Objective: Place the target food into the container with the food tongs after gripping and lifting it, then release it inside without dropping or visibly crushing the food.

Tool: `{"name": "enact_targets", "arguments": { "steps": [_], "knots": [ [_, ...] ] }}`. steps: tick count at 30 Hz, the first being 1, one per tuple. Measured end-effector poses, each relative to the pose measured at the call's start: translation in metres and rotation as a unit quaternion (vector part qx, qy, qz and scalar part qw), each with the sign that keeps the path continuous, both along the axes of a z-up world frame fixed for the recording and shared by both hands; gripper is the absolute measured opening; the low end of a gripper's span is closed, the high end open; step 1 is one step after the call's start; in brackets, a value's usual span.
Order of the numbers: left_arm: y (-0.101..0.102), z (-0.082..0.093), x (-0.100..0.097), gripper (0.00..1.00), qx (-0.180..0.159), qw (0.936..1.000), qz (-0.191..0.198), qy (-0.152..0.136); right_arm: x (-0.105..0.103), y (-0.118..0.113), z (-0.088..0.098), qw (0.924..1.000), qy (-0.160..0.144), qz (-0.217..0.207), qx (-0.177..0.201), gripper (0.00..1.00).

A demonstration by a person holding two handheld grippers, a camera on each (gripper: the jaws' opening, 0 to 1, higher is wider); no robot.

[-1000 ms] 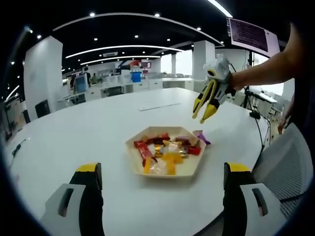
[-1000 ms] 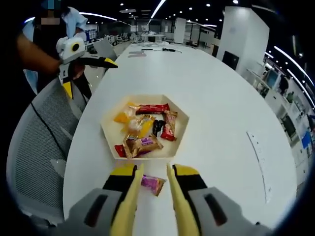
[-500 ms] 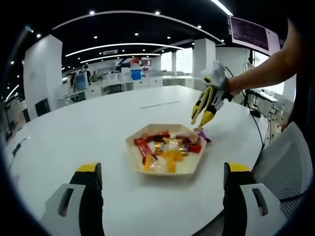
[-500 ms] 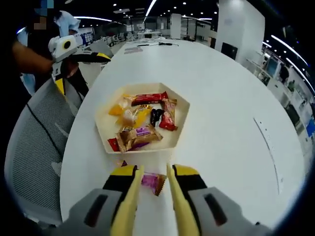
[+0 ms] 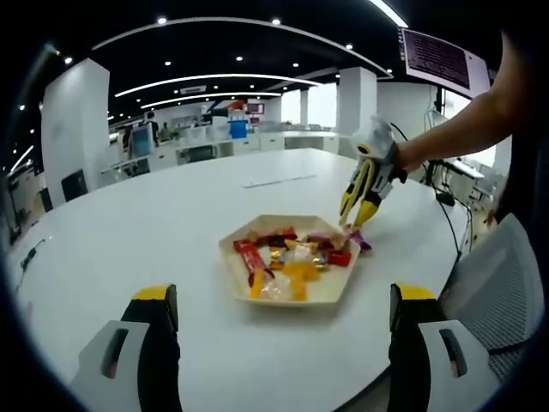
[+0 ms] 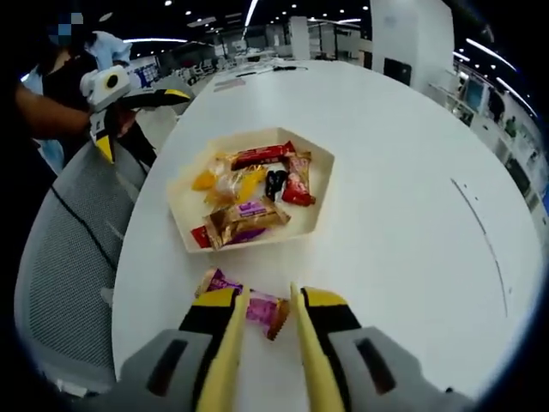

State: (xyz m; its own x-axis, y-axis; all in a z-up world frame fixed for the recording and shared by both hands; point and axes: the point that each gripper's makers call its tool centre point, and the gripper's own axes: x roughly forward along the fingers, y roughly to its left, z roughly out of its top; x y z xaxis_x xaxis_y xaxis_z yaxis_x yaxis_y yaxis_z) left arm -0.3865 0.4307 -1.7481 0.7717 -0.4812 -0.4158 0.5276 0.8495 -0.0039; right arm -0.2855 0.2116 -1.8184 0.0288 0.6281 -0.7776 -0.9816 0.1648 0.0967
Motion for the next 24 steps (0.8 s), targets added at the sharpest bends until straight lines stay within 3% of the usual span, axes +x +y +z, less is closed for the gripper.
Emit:
{"name": "enact_targets", "arguments": {
  "steps": [13, 15, 24],
  "knots": [
    [-0.001, 0.0, 0.0, 1.0, 0.002, 1.0, -0.002, -0.002, -0.027, -0.013, 0.01, 0.9999, -0.001, 0.017, -0.001, 0.28],
    [-0.001, 0.0, 0.0, 1.0, 0.002, 1.0, -0.002, -0.002, -0.029, -0.015, 0.005, 0.9987, -0.023, 0.04, -0.021, 0.28],
    [-0.001, 0.0, 0.0, 1.0, 0.001, 1.0, -0.002, -0.001, -0.036, -0.001, -0.009, 0.9974, -0.03, 0.058, -0.03, 0.28]
  ]
}}
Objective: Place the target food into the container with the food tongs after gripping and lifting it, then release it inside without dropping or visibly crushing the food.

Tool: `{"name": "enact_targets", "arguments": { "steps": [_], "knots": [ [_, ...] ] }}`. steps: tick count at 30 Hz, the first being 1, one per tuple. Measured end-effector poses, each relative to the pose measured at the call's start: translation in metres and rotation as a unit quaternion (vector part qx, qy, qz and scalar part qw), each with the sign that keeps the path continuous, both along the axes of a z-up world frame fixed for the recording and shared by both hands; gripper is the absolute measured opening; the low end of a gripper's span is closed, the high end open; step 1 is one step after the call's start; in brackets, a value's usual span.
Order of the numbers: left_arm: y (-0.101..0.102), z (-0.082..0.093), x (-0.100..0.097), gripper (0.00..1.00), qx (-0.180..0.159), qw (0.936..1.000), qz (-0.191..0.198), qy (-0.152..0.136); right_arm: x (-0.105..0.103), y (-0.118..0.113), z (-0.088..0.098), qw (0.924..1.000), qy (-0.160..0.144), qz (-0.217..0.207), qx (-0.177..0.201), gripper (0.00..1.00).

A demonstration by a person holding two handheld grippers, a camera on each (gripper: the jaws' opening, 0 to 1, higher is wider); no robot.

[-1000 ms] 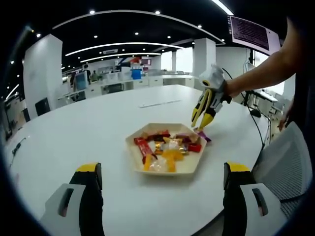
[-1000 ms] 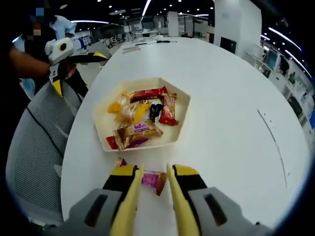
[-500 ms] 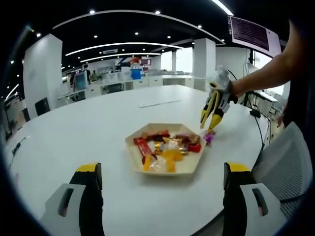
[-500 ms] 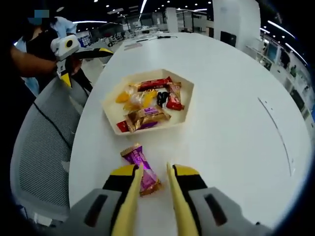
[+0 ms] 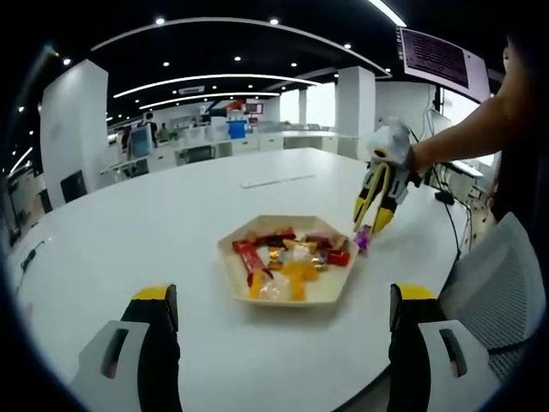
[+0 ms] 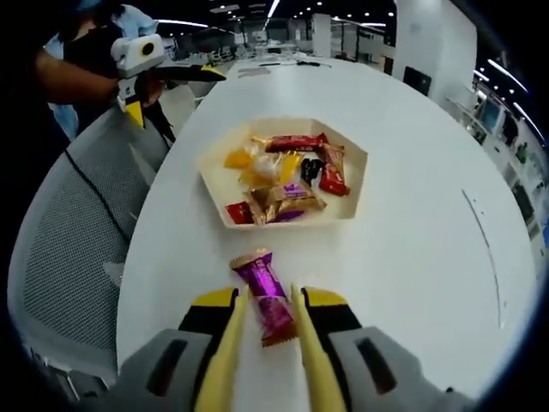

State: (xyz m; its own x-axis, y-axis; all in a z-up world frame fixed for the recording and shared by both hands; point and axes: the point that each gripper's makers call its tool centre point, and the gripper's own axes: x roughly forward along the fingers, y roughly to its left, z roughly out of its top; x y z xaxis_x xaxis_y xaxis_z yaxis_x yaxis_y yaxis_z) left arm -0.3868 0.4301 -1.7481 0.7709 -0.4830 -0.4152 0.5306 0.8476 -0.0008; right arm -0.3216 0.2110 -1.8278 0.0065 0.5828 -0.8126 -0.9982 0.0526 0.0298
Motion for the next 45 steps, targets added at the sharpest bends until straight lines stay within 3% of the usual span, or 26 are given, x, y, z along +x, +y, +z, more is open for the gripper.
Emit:
{"name": "enact_targets", "arguments": {
  "steps": [4, 5, 6, 11, 26, 36, 45],
  "knots": [
    [0.001, 0.0, 0.0, 1.0, 0.0, 1.0, 0.001, 0.0, 0.0, 0.001, -0.008, 0.9999, -0.006, 0.005, -0.015, 0.28],
    [0.001, 0.0, 0.0, 1.0, 0.0, 1.0, 0.002, -0.001, 0.004, 0.004, -0.004, 0.9999, -0.017, 0.002, -0.001, 0.28],
    [0.001, 0.0, 0.001, 1.0, -0.001, 1.0, 0.002, 0.0, 0.004, 0.001, -0.005, 0.9998, -0.006, -0.013, -0.012, 0.27],
    [0.001, 0.001, 0.001, 1.0, -0.003, 1.0, 0.002, -0.001, 0.008, -0.006, -0.009, 0.9991, -0.019, -0.026, -0.028, 0.22],
    [-0.001, 0.006, 0.0, 1.0, -0.014, 0.9999, 0.0, -0.007, 0.012, -0.007, -0.005, 0.9962, -0.008, -0.078, -0.037, 0.21],
    [-0.003, 0.005, -0.001, 1.0, -0.015, 0.9999, -0.005, -0.004, 0.016, -0.012, 0.004, 0.9942, -0.001, -0.103, -0.032, 0.21],
    [-0.005, 0.006, -0.002, 1.0, -0.016, 0.9998, -0.011, -0.008, 0.027, -0.016, 0.029, 0.9922, -0.008, -0.122, -0.027, 0.22]
  ]
}}
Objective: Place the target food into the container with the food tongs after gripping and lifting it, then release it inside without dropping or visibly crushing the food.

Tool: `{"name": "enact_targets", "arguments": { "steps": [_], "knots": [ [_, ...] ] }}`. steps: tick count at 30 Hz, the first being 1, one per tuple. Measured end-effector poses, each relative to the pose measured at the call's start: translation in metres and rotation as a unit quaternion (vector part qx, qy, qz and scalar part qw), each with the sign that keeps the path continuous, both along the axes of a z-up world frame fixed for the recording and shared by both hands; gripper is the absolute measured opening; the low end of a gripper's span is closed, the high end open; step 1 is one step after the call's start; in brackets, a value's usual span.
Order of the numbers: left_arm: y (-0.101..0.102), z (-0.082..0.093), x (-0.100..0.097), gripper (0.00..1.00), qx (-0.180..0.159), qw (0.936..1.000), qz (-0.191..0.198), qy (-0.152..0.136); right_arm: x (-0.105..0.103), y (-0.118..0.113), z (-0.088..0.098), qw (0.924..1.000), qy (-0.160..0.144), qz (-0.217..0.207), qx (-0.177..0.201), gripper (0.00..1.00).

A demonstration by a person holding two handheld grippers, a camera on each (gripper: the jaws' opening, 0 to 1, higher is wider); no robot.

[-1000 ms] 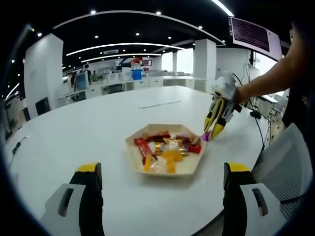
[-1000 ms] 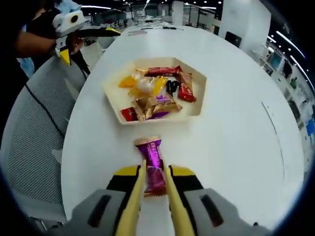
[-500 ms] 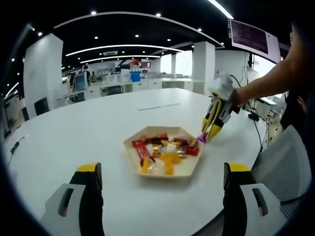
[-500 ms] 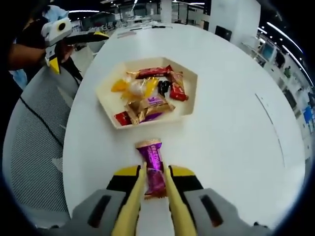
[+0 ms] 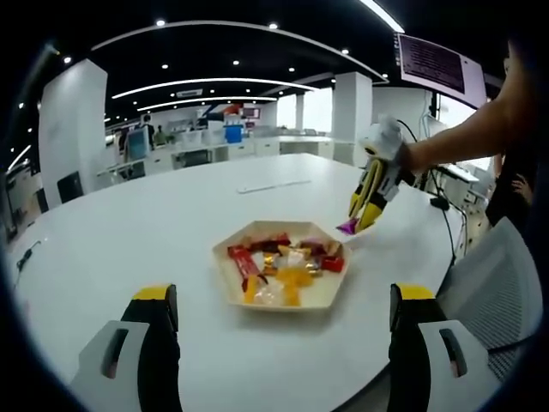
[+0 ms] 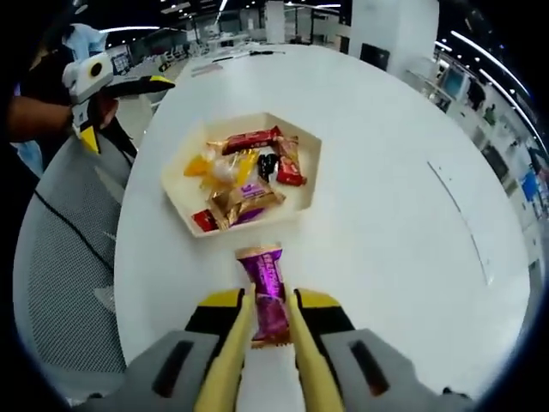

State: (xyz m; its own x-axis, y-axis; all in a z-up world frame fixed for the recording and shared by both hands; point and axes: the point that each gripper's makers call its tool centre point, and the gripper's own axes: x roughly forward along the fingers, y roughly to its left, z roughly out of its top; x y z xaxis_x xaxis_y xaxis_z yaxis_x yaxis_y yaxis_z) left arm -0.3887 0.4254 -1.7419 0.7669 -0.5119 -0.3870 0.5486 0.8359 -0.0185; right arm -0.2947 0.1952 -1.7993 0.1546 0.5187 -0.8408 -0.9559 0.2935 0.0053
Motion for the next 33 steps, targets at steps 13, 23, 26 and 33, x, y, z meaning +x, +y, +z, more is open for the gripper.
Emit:
{"name": "enact_targets", "arguments": {
  "steps": [13, 23, 26, 33],
  "knots": [
    [0.0, -0.002, -0.002, 1.0, 0.006, 1.0, -0.003, 0.006, 0.009, 0.006, 0.033, 0.9998, -0.006, -0.014, 0.009, 0.22],
    [0.0, -0.002, -0.002, 1.0, 0.008, 1.0, -0.002, 0.001, 0.008, 0.027, 0.045, 0.9997, -0.013, -0.01, 0.016, 0.22],
    [-0.001, -0.002, -0.002, 1.0, 0.009, 0.9999, -0.004, 0.002, 0.004, 0.036, 0.045, 0.9997, -0.012, -0.005, 0.02, 0.22],
    [-0.001, -0.001, -0.002, 1.0, 0.009, 0.9999, -0.005, 0.001, 0.0, 0.062, 0.05, 0.9995, -0.011, 0.008, 0.03, 0.22]
  ]
}}
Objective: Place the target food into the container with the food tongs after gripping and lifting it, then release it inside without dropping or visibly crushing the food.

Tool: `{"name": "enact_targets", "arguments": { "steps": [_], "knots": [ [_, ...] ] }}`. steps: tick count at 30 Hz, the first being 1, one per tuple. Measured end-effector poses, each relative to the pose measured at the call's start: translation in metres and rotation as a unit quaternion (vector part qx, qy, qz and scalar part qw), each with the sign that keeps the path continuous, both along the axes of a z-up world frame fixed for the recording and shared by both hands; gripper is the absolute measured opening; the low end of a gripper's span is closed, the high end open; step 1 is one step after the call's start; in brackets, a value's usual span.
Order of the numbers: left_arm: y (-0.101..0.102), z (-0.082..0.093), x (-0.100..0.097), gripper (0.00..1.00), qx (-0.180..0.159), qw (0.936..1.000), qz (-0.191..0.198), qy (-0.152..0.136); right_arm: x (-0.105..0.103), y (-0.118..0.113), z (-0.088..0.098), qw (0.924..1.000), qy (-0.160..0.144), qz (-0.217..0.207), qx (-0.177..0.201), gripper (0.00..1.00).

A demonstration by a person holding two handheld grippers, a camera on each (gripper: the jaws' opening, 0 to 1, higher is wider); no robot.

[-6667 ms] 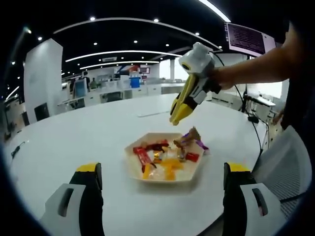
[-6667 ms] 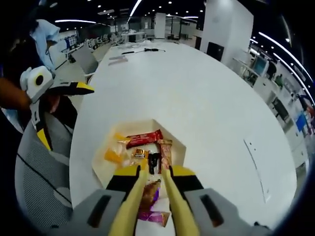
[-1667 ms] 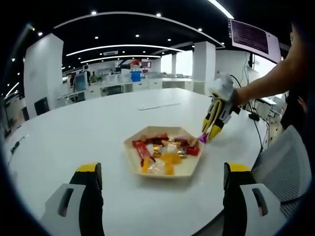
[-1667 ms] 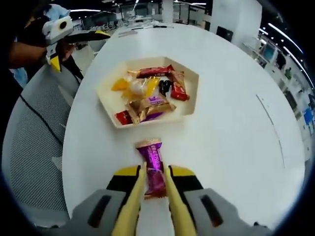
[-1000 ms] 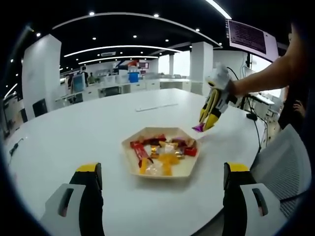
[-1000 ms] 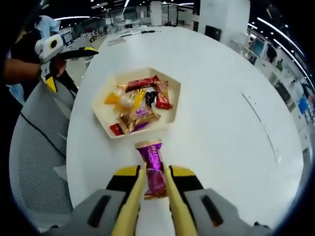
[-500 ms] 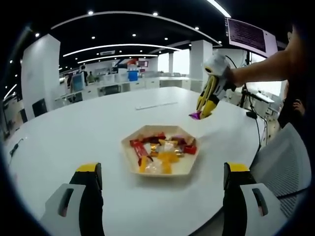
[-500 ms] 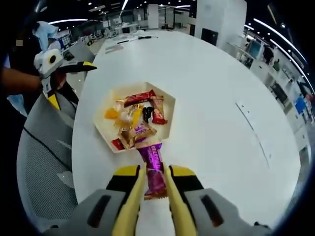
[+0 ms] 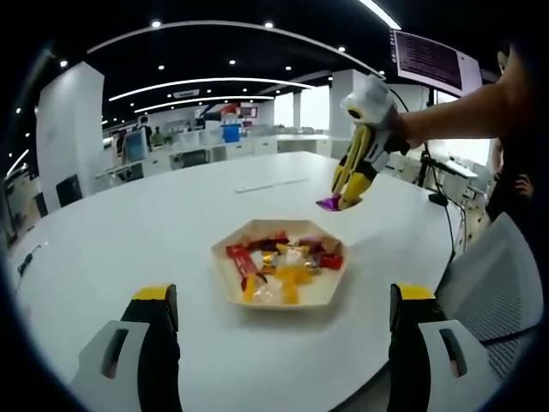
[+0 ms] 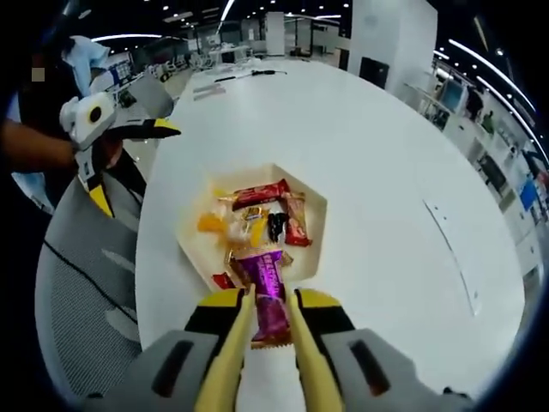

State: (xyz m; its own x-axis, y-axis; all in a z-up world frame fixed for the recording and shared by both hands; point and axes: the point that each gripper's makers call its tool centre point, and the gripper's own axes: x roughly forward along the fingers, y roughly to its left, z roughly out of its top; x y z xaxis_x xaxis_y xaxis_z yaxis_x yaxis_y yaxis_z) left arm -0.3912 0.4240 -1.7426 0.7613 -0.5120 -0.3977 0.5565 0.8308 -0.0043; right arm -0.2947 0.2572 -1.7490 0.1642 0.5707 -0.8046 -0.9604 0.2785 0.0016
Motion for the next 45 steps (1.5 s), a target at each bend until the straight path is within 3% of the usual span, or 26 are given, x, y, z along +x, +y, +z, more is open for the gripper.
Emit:
{"name": "enact_targets", "arguments": {
  "steps": [13, 22, 31, 37, 45],
  "knots": [
    [0.001, 0.001, 0.001, 1.0, 0.0, 1.0, 0.001, -0.004, -0.012, 0.061, 0.004, 0.9993, 0.003, 0.031, 0.018, 0.22],
    [0.002, 0.003, 0.002, 1.0, -0.007, 0.9999, 0.006, -0.006, -0.021, 0.084, 0.002, 0.9986, 0.007, 0.047, 0.022, 0.22],
    [0.003, 0.004, 0.002, 1.0, -0.009, 0.9999, 0.008, -0.009, -0.029, 0.093, -0.001, 0.9979, 0.02, 0.056, 0.024, 0.25],
    [0.003, 0.005, 0.002, 1.0, -0.009, 0.9999, 0.008, -0.01, -0.03, 0.094, -0.004, 0.9978, 0.01, 0.062, 0.021, 0.25],
    [0.002, 0.005, 0.001, 1.0, -0.01, 0.9999, 0.006, -0.009, -0.023, 0.095, 0.01, 0.9949, -0.04, 0.077, 0.052, 0.25]
  ]
}}
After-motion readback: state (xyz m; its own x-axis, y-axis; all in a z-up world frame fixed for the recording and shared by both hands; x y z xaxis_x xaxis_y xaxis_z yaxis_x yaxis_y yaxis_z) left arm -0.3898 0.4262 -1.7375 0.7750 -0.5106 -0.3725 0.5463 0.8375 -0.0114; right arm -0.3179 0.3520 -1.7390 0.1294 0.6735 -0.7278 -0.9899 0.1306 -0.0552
